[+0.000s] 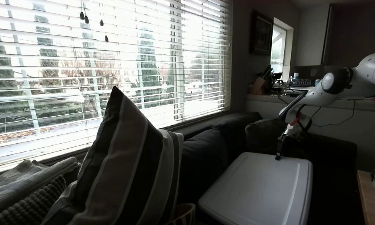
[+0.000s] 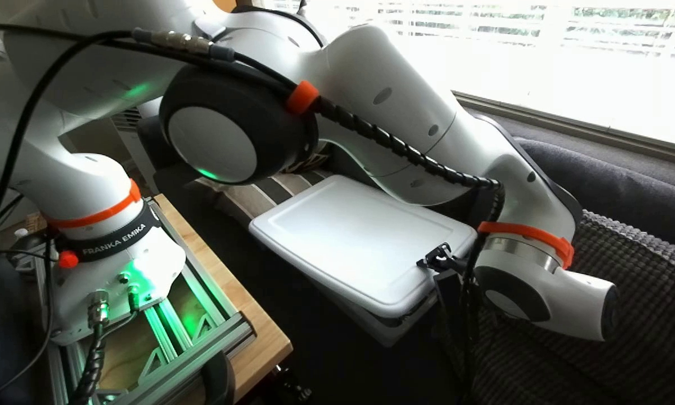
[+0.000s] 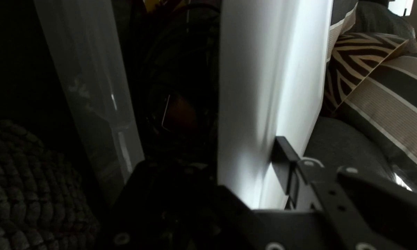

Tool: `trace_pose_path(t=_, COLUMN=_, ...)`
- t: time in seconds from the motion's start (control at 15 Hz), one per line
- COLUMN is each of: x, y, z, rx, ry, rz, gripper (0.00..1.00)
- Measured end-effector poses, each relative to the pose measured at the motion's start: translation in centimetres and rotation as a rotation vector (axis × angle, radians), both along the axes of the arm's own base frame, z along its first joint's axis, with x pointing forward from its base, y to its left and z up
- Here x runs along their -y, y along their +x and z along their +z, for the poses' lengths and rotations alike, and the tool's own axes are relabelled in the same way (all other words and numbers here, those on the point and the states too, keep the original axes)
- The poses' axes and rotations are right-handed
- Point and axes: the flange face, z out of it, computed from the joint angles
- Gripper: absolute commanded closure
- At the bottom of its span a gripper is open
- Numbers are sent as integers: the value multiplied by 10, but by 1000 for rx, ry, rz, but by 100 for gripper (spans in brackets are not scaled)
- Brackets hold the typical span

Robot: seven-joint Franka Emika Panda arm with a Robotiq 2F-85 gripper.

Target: Close the bowl with the lid

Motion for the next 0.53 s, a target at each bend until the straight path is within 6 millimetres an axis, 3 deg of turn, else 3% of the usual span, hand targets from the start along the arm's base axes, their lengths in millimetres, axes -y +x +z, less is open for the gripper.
trace_pose_path(t=0.07, x=0, y=1, z=-2, rx=0, ry=0, rz=-1, gripper=94)
trace_pose_path(t=0.13, x=0, y=1, z=-4, rx=-1, ry=1, rz=-3, gripper=55)
trace_pose_path(t=0.53, x=14, y=4, z=-11, rx=-51, ry=-55, rz=-77, gripper=12)
